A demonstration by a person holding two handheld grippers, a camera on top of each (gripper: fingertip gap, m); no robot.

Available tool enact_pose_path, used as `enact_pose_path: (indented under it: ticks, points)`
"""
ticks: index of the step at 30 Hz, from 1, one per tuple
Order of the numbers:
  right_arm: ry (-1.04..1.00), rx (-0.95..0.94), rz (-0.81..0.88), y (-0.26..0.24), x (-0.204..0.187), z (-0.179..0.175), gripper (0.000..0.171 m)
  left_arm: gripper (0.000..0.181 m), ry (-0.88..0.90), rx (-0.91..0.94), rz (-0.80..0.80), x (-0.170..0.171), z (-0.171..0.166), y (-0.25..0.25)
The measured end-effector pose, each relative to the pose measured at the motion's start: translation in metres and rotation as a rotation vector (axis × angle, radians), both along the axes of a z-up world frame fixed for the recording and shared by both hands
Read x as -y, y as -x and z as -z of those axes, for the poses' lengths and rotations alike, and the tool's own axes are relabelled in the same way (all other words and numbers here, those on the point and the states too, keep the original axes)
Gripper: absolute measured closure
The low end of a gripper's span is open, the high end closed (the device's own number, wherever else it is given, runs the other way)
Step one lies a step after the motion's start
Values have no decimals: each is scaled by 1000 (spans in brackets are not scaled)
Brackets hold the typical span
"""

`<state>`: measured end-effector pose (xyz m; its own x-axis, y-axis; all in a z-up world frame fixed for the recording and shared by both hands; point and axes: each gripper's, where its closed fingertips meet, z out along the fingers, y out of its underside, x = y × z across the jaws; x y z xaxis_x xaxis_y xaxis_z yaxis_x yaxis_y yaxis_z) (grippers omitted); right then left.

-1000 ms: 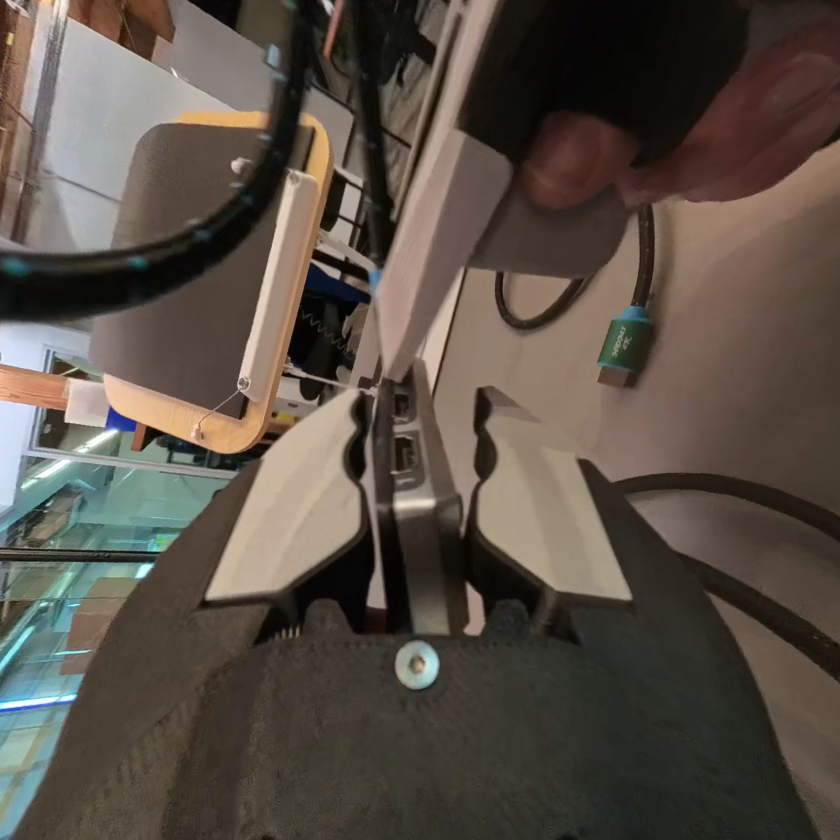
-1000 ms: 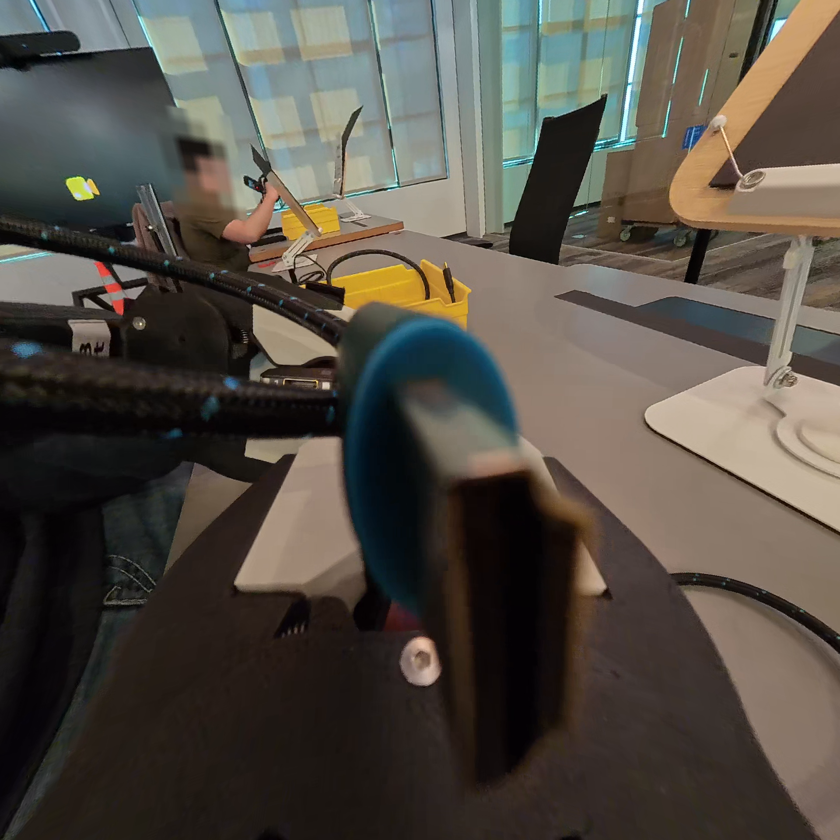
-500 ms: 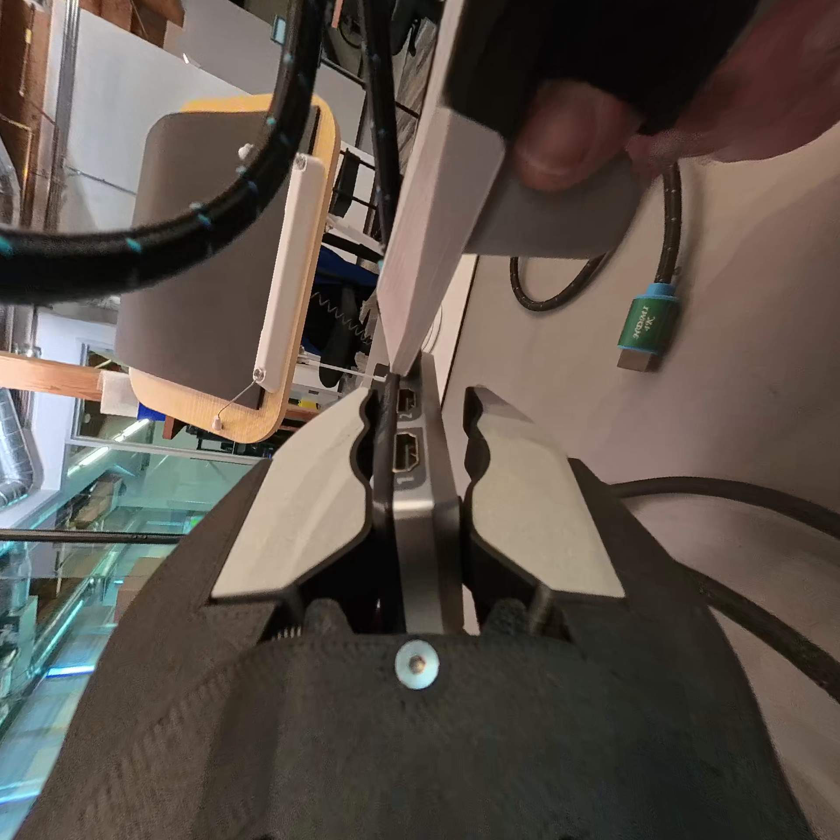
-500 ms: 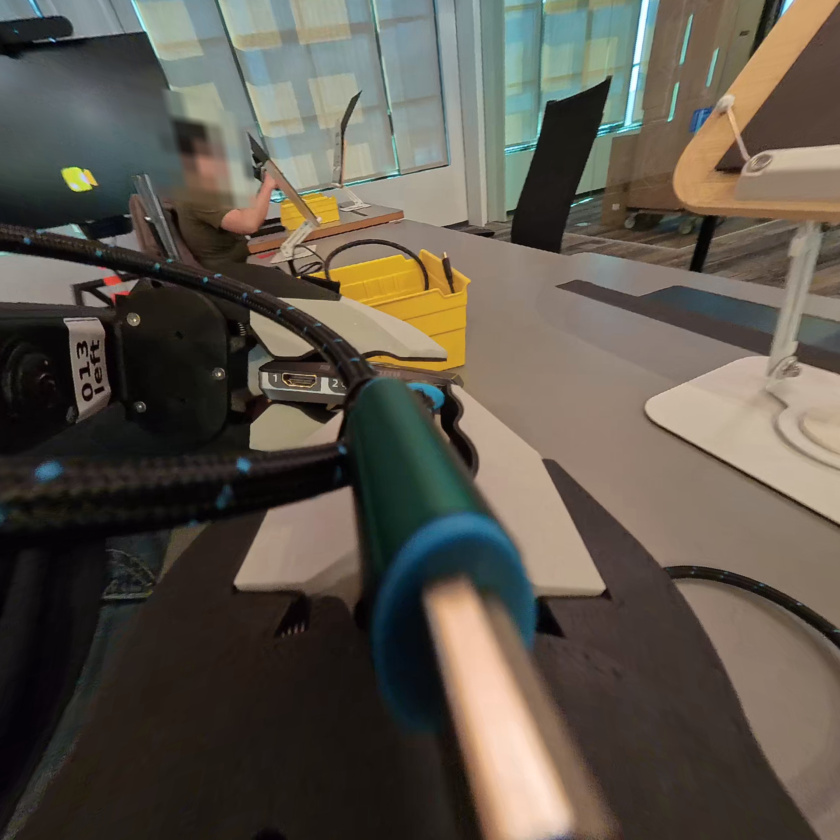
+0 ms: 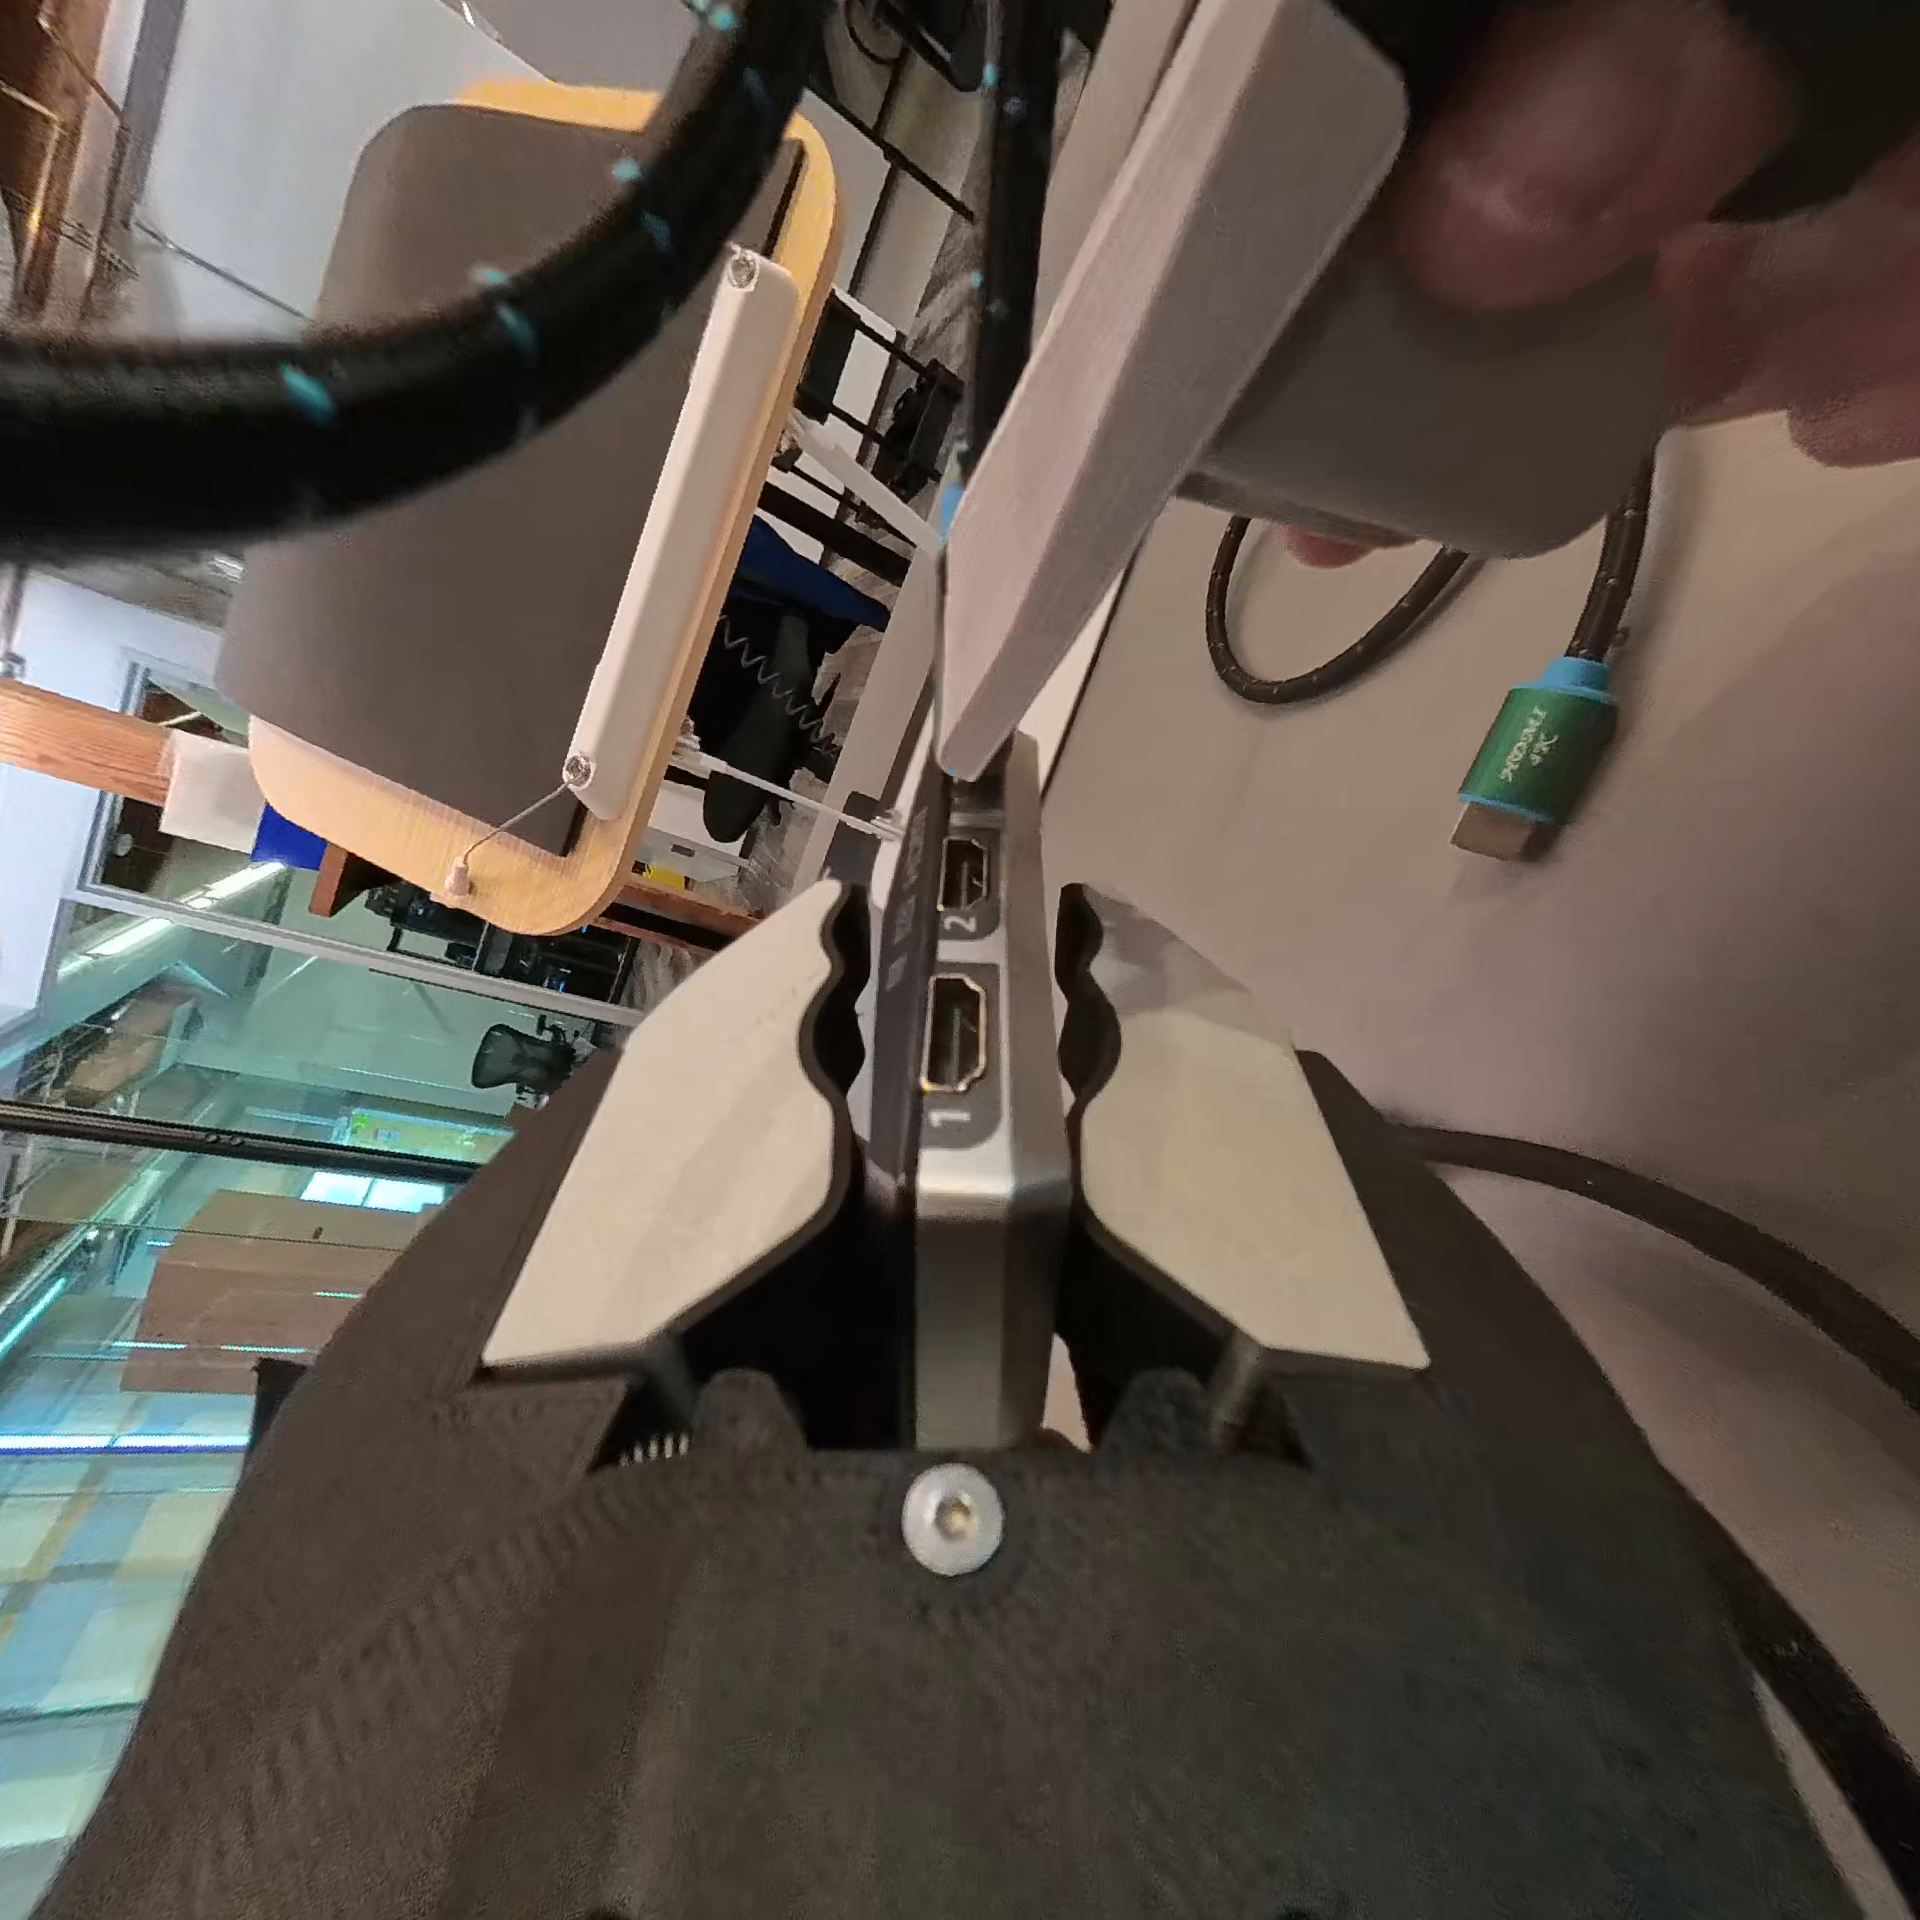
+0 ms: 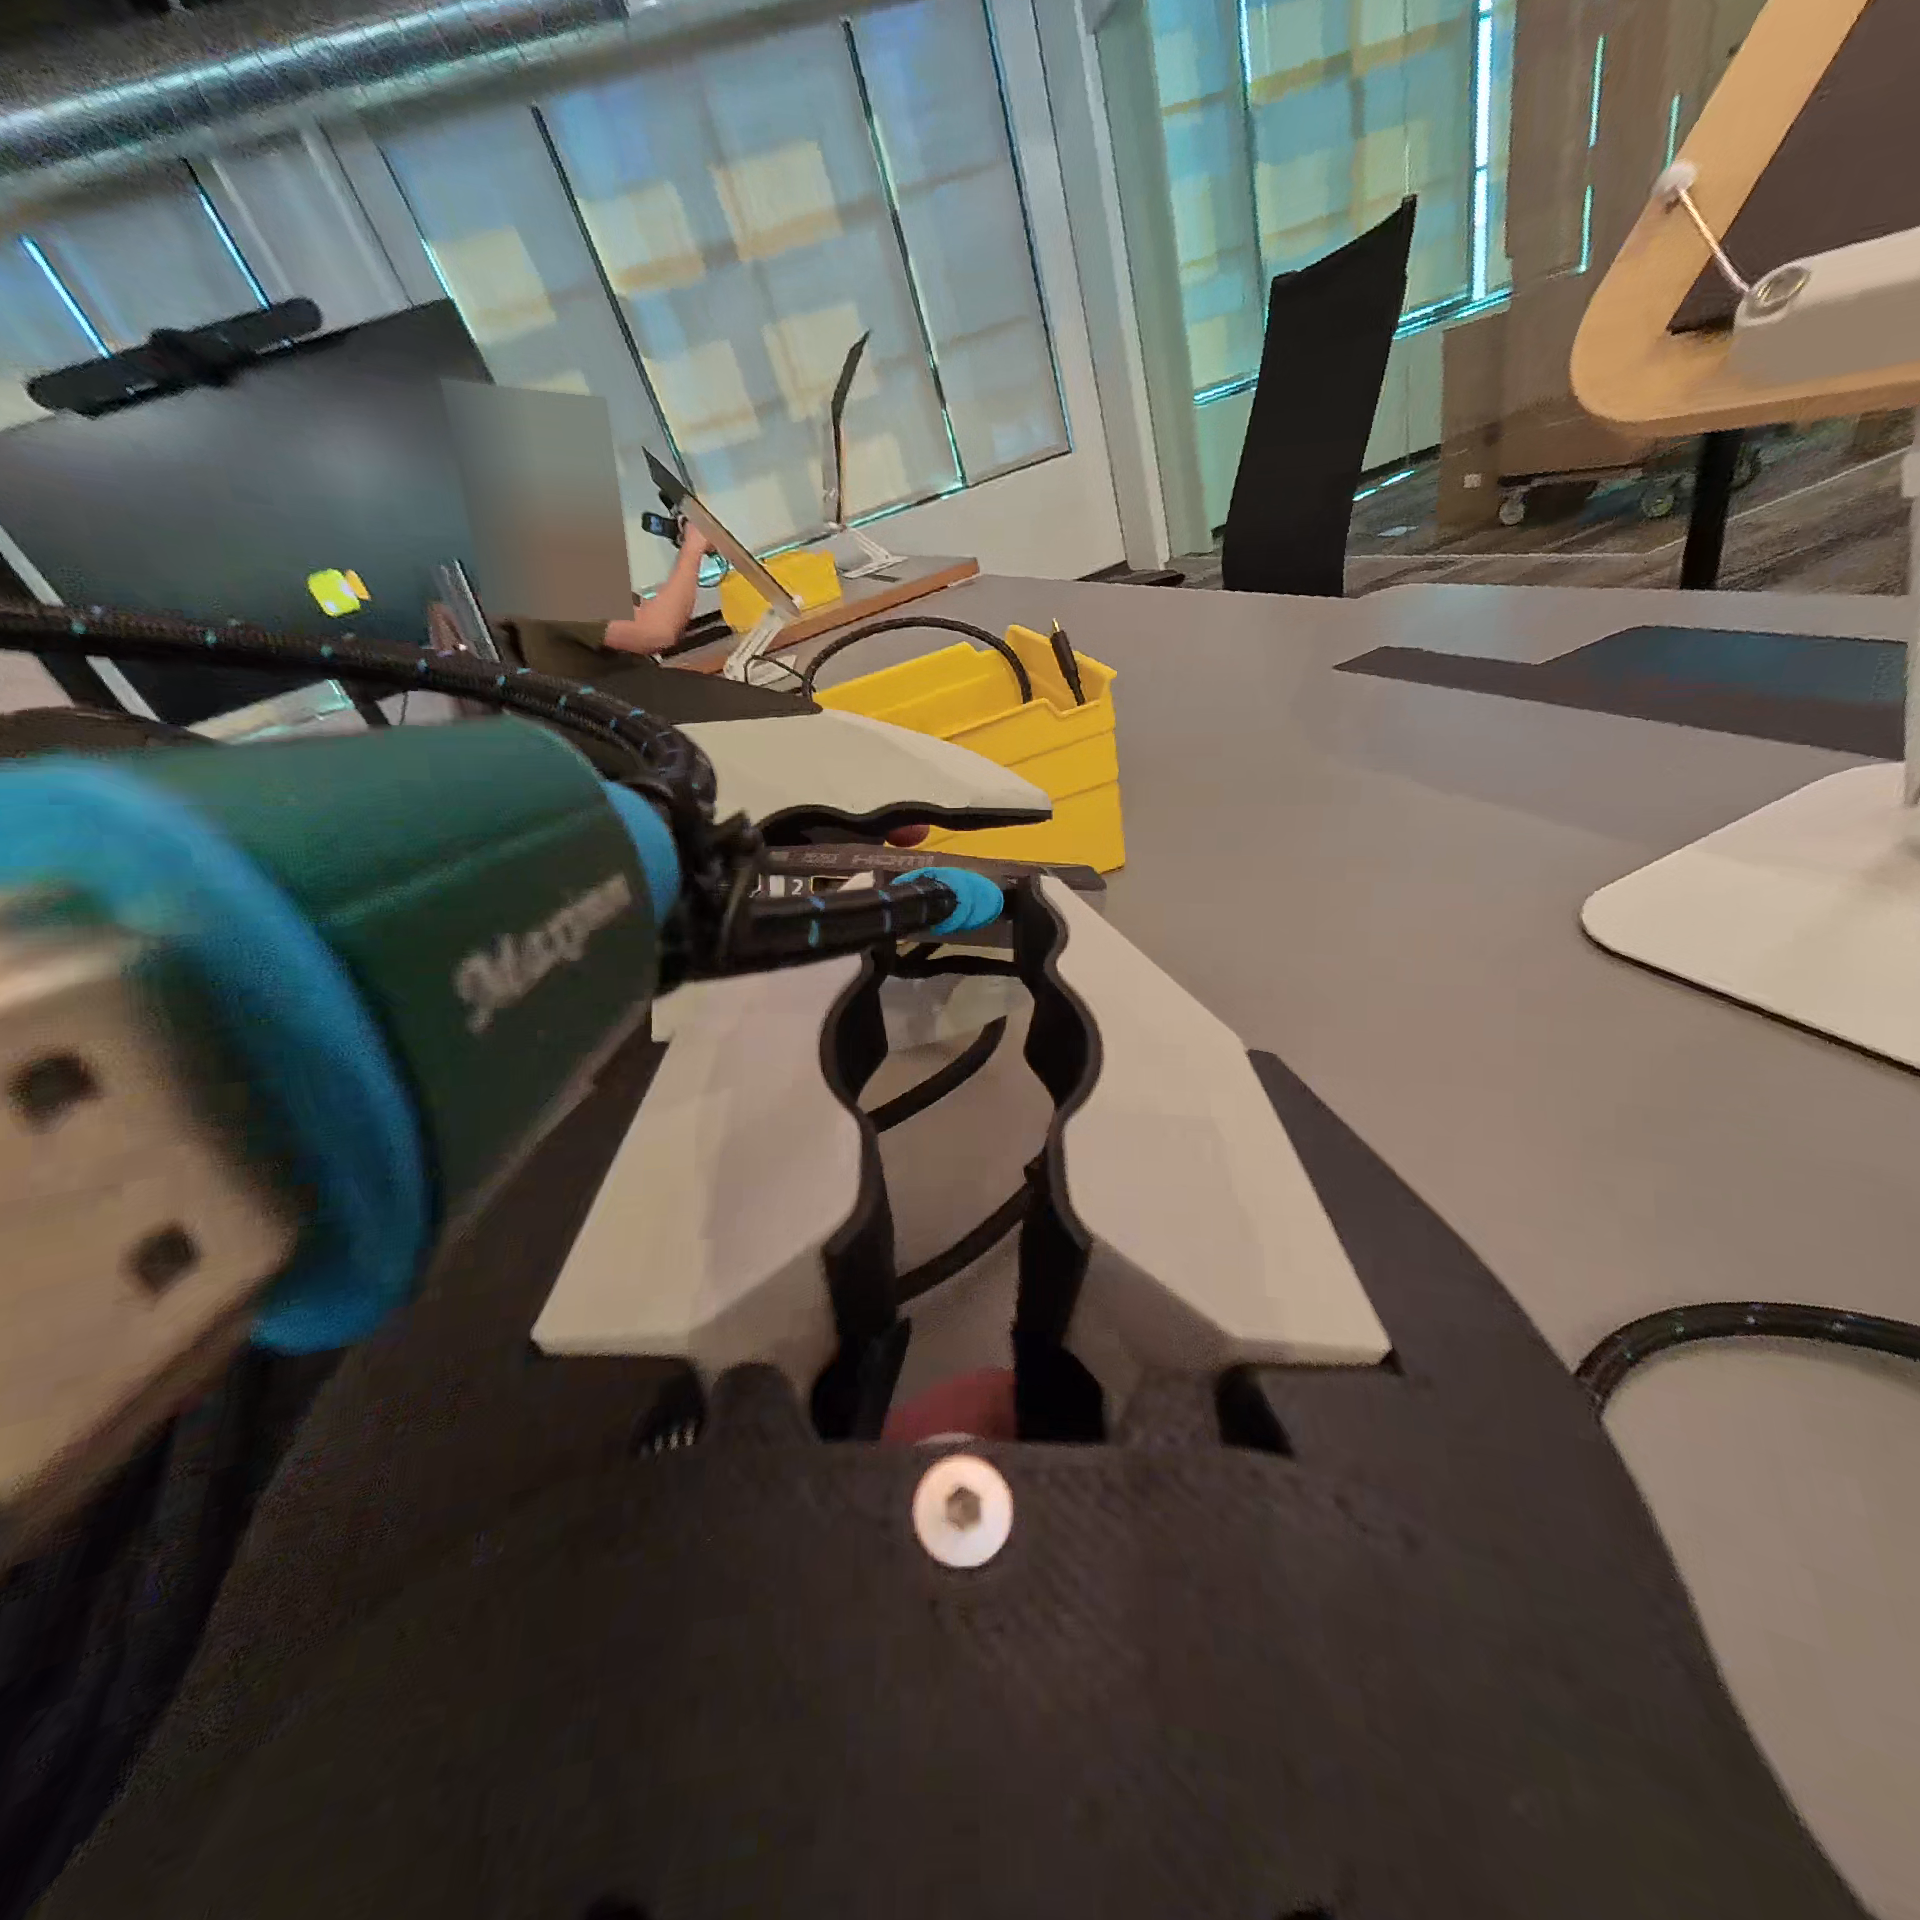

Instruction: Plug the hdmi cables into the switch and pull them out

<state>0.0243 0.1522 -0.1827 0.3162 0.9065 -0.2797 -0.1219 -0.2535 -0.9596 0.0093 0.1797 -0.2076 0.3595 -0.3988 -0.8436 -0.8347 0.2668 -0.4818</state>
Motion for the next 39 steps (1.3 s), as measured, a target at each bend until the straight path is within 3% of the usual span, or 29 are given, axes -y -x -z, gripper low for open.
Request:
enact_pose_path:
  ticks: [6,7,11,14,16,22,31,34,36,39]
  points:
    - [-102,72,-22,-1,4,-1,157,144,44,-38,108,14,-1,-12]
    - [-100,57,-45,-2,5,-2,157,138,88,-45,143,19,-1,-15]
    - [-146,64,-116,-8,8,-3,156,83,387,-8,206,33,0,-13]
    - [-212,75,-181,-8,15,-7,154,60,603,-28,295,50,7,-18]
    - [-246,103,-225,-5,21,-5,154,55,722,-53,345,62,9,-21]
    - [-276,116,-249,4,26,-2,153,49,956,-107,423,73,25,-24]
    - [-306,166,-207,3,22,2,153,54,915,-132,459,73,34,-31]
    - [-304,187,-211,6,24,-2,141,55,887,-177,425,69,38,-28]
    - [-324,231,-196,8,21,4,171,55,889,-210,424,71,43,-28]
    - [-319,231,-207,6,21,7,171,56,892,-211,422,72,47,-29]
